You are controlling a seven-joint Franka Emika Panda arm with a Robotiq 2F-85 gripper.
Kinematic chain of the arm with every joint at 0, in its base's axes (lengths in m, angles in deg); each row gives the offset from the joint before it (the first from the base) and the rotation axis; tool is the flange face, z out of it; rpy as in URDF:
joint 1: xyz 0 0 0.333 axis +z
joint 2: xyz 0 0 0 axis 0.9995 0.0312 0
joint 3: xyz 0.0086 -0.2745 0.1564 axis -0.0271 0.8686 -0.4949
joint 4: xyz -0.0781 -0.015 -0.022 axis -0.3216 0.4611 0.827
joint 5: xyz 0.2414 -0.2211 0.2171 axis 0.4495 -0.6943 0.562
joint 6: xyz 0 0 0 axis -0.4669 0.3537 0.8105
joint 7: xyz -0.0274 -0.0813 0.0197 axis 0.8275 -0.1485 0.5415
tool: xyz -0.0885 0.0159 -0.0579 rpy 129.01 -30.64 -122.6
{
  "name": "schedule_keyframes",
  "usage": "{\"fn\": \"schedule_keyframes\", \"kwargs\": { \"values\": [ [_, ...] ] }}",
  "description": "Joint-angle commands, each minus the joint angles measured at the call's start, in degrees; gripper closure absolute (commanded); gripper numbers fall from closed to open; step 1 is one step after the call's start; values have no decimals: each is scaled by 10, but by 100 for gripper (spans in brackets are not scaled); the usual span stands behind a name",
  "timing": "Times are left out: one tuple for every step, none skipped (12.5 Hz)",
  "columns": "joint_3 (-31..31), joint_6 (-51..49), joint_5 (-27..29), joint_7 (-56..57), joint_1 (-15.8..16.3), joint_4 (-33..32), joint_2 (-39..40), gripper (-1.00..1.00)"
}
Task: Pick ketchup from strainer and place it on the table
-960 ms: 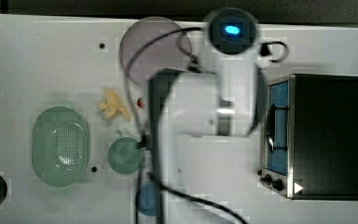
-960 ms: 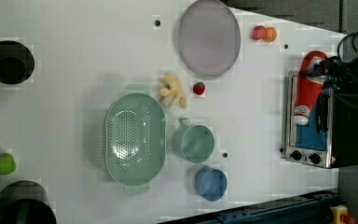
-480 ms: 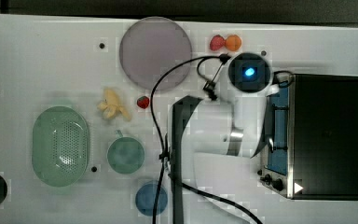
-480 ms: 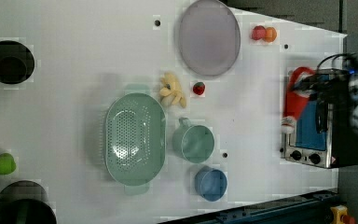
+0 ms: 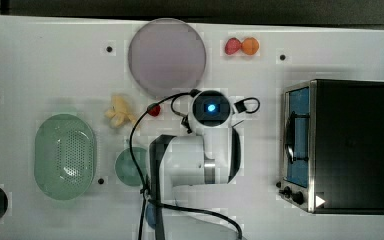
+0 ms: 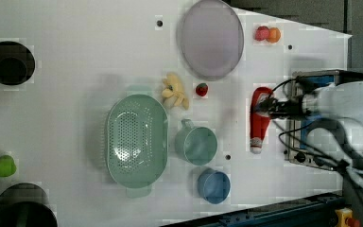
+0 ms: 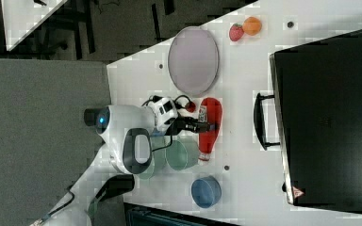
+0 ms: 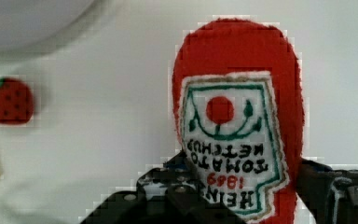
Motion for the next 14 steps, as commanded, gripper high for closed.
{"fn": "schedule_keyframes", "kwargs": {
  "values": [
    [10, 76, 9, 24, 2, -25, 4, -19],
    [10, 100, 9, 24, 2, -32, 17, -26],
    [11, 121, 9, 24, 2, -35, 29, -46],
    [12, 135, 8, 24, 2, -35, 36, -68],
    [11, 136, 8, 24, 2, -34, 35, -89],
    [11, 133, 8, 24, 2, -33, 28, -99],
    [12, 132, 8, 24, 1, -30, 16, -100],
    [11, 131, 8, 24, 2, -23, -1, -100],
    [9, 127, 8, 22, 2, -13, -21, -100],
    [7, 115, 8, 16, 2, 3, -41, -100],
    [6, 94, 9, 0, 2, 25, -60, -100],
    [4, 60, 8, -20, 2, 52, -76, -100],
    [3, 14, 9, -42, 2, 83, -88, -100],
    [1, -42, 9, -65, 2, 117, -95, -100]
  ]
}}
